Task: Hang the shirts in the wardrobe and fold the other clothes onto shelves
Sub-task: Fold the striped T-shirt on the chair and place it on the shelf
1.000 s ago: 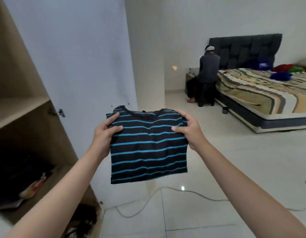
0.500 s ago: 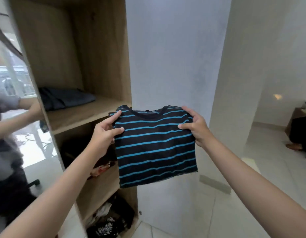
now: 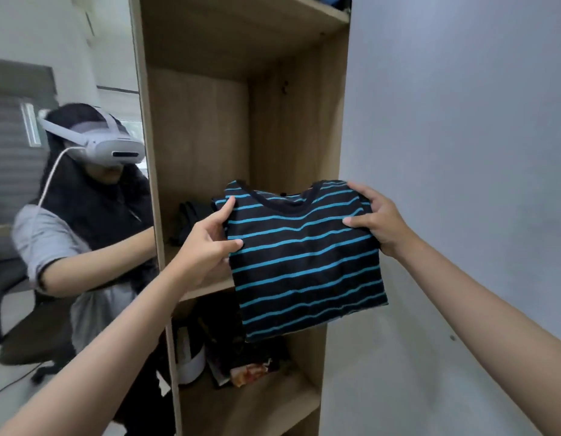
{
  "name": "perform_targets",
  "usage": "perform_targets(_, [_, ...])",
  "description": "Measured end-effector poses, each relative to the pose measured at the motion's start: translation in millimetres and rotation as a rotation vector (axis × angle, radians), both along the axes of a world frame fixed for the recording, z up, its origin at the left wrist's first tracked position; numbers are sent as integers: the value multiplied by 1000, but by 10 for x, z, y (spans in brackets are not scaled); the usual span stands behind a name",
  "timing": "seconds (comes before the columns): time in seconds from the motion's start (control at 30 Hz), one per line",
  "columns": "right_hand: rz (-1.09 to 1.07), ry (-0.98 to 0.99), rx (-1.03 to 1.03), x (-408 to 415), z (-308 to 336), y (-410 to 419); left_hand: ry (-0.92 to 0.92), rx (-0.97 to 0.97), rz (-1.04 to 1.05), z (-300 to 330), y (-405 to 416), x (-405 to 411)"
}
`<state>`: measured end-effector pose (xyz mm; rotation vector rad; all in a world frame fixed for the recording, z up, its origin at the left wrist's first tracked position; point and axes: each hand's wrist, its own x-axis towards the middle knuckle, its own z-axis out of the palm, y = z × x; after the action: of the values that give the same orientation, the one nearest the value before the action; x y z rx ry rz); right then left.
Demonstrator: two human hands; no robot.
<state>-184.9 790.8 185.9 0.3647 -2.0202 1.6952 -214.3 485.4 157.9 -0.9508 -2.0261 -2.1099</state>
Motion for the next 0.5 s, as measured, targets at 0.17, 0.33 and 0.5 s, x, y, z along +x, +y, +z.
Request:
perform_targets(0.17, [89, 1, 34, -677, 200, -96, 43, -8, 167, 120, -100, -339])
perform_targets(0.33, [193, -21, -5, -1393, 287, -290, 26, 137, 400, 228, -106, -713])
perform_targets(0.5, [314, -55, -66, -2140, 311, -502, -12, 299, 540, 358, 10, -1140])
